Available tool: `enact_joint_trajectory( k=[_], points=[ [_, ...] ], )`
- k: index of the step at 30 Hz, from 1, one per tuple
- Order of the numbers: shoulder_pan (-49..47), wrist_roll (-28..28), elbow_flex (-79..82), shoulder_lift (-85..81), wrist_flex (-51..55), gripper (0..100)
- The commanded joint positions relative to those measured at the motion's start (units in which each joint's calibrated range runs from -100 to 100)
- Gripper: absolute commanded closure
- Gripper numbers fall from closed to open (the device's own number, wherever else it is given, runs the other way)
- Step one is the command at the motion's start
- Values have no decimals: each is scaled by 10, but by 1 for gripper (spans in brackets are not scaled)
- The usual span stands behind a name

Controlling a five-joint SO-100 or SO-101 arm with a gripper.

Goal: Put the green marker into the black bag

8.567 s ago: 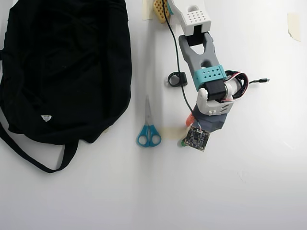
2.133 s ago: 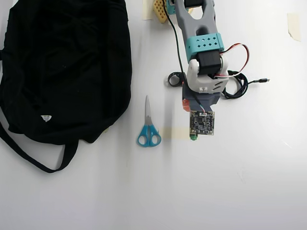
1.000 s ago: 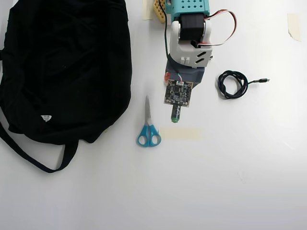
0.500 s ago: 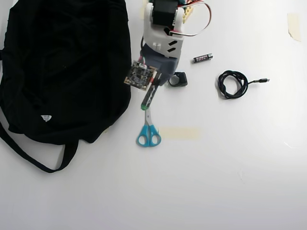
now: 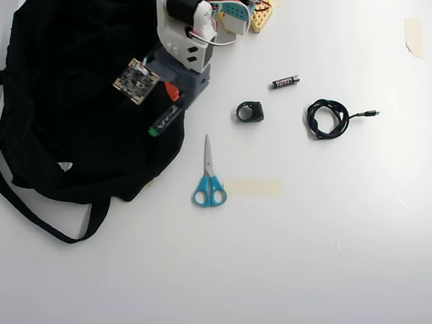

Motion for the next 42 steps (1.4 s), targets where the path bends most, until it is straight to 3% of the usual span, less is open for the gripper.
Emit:
enact_joint_trajectory(
  k=[1,8,13,22,23,26,28,34,38,42],
  points=[
    [52,0,-4,-28,-7,98],
    [160,-1,-11,-23,-7,98],
    [278,3,-5,-15,-66,98],
    [347,5,-13,127,-173,97],
    [347,5,-13,127,-173,97],
    [345,5,-9,127,-173,75],
    [342,5,-8,127,-173,71],
    [315,1,-4,118,-163,72],
    [247,0,-12,112,-128,97],
    [135,-20,-12,15,-110,98]
  ],
)
